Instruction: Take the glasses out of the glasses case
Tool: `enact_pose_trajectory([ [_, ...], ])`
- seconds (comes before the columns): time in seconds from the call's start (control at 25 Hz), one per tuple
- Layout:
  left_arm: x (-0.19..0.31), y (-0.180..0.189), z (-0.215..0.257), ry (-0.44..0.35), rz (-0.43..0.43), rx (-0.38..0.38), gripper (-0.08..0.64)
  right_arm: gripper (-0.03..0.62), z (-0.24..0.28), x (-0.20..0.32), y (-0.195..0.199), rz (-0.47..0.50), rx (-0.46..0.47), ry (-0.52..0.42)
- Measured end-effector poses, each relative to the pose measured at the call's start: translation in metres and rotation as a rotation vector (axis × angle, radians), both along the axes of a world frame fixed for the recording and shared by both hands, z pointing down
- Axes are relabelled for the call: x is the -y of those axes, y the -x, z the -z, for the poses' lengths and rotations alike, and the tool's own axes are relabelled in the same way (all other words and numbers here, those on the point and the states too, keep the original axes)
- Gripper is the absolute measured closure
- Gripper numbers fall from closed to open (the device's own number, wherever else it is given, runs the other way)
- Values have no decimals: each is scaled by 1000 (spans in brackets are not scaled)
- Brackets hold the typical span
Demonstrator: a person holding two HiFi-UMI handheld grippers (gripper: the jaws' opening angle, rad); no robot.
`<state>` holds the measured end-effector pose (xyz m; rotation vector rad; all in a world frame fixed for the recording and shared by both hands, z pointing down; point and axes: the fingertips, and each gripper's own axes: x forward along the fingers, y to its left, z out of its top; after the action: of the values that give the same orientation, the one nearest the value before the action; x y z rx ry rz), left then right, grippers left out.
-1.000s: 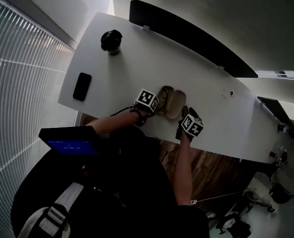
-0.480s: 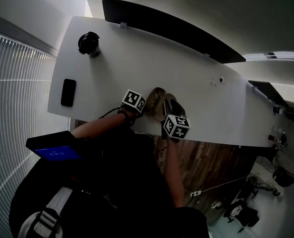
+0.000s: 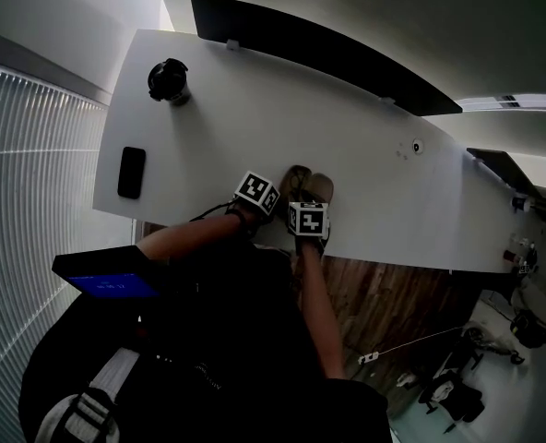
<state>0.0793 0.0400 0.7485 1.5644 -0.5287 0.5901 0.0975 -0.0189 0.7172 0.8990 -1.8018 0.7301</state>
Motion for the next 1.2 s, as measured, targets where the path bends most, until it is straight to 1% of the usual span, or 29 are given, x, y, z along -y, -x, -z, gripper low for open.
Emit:
enact_pose_trajectory([
  [0.12,-2,-6,-1,1,-14,5,482,454,-12,2,-6,11,-40,23],
  [0.24,-3,-13,0,2,-23,-7,479,454,-18,4,-18,7,-88,32],
  [0.36,-4,-15,1,4,-34,-24,471,454,-19,5,-19,-5,-97,31],
  [0.44,-6,-12,-2,4,-40,-17,468,454,-22,5,-10,22,-99,23],
  [0.56,-9,-11,-8,23,-29,-9,466,454,-22,6,-8,82,-192,16],
  [0.6,-9,-11,-8,28,-25,-10,466,454,-21,7,-8,88,-202,8],
  [0.64,-9,-12,-8,28,-24,-11,468,454,-21,8,-7,90,-189,-1],
  [0.68,-9,-13,-8,24,-27,-14,468,454,-21,8,-5,85,-155,-7],
  [0.8,-11,-16,-6,31,-34,-26,463,466,-19,8,-4,42,-28,13],
  [0.84,-12,-16,-6,33,-37,-27,463,469,-18,7,-3,44,4,19],
  [0.92,-14,-15,-5,31,-46,-27,457,487,-17,6,-2,98,32,18],
  [1.0,-15,-16,-3,27,-53,-31,454,537,-19,8,-4,151,-5,18],
  [1.12,-13,-17,-5,18,-58,-29,451,535,-24,16,3,232,-82,16],
  [1.2,-12,-17,-7,13,-57,-23,453,535,-26,15,1,272,-157,53],
])
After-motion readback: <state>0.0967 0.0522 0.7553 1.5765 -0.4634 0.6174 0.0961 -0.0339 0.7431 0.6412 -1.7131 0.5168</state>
